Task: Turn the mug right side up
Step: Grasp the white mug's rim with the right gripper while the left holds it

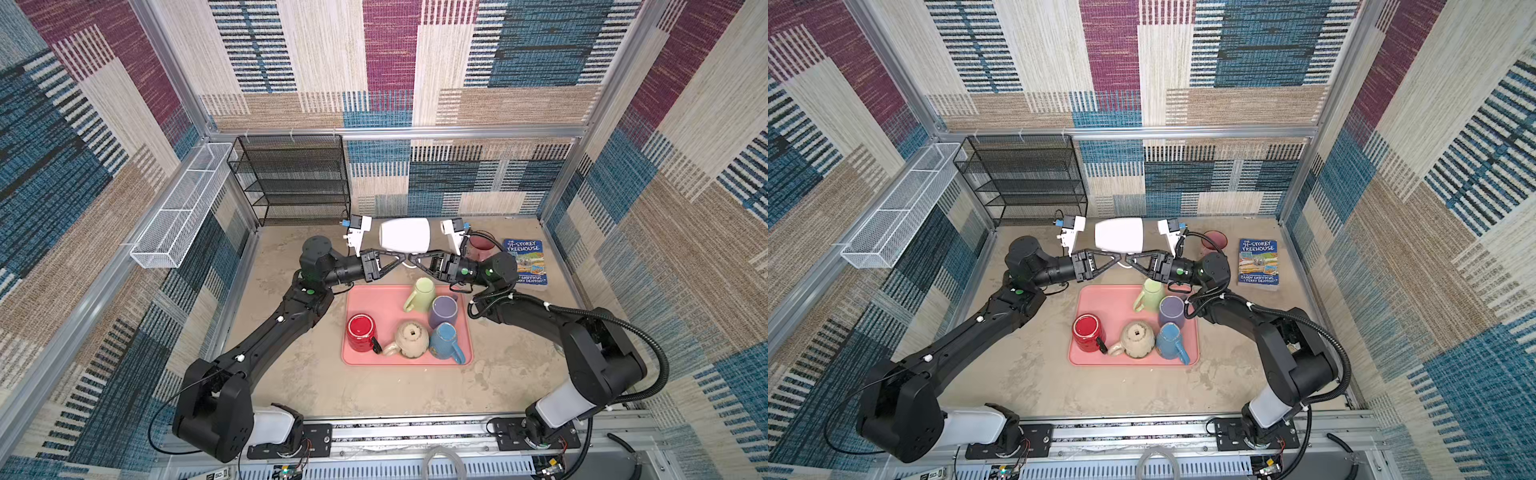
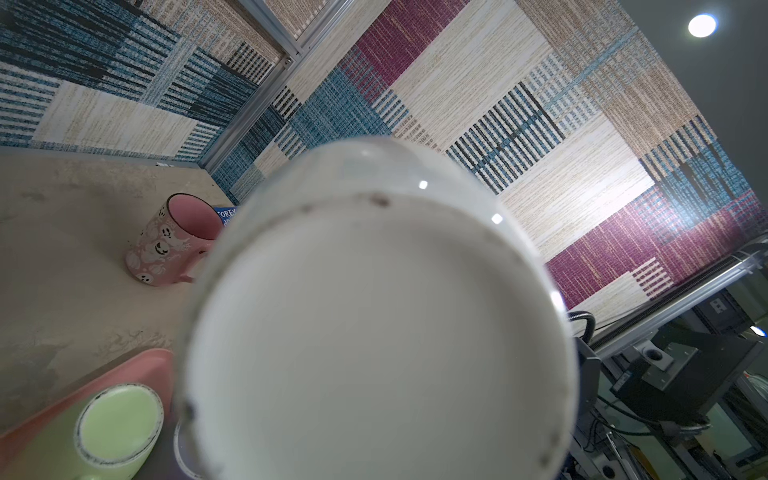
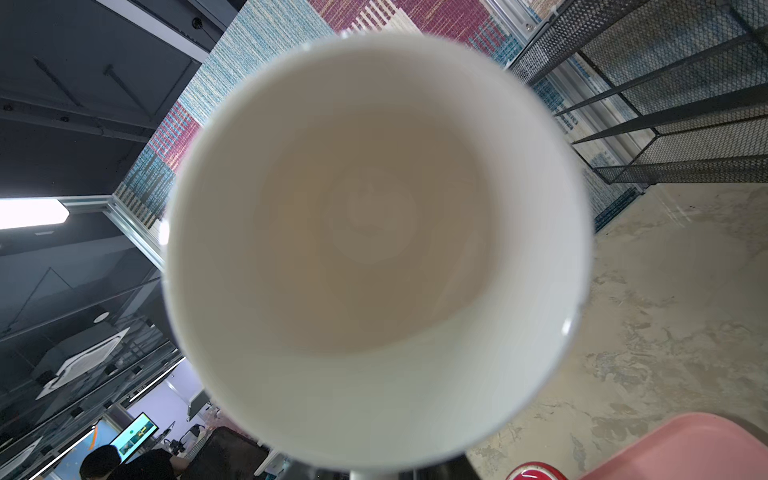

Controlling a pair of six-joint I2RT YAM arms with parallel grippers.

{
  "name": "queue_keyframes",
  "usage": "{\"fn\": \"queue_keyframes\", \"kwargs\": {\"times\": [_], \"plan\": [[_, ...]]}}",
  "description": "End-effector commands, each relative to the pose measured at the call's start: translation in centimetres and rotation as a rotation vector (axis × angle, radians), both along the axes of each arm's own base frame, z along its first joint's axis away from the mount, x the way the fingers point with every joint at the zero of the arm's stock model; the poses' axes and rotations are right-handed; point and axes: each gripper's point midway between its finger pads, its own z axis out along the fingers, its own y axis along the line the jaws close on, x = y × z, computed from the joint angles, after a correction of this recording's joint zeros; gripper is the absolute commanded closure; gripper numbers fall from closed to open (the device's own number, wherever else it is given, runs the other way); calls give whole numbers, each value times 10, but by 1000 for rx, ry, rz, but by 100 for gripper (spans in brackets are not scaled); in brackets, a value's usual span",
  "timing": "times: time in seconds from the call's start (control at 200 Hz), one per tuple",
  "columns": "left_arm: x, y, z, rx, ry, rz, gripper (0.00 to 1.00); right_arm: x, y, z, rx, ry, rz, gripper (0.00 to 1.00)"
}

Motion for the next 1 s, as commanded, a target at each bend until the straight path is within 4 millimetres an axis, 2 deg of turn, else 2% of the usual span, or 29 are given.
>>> {"fn": "queue_keyframes", "kwargs": {"times": [0.0,0.24,0.386,0.506,0.601,0.826,0.927,0.997], "plan": [[-4,-1,5,-12,-54,-20,100,-2,-1,12,39,-46,-5,73],[-2,-2,-2,-7,-38,-19,100,1,0,11,43,-36,-6,77],[-1,-2,-5,-7,-33,-17,100,0,0,11,44,-38,-6,99],[0,0,-10,8,-25,5,100,-2,-1,12,44,-40,-7,100],[-1,1,-10,17,-29,16,90,-3,-2,11,37,-43,-10,100],[-4,6,-11,59,-37,48,53,-6,-4,12,-5,-70,-39,100],[-6,10,-12,85,-44,64,44,-4,-4,10,-50,-74,-69,100],[-8,13,-12,106,-49,78,33,1,-4,6,-96,-71,-100,100]]}}
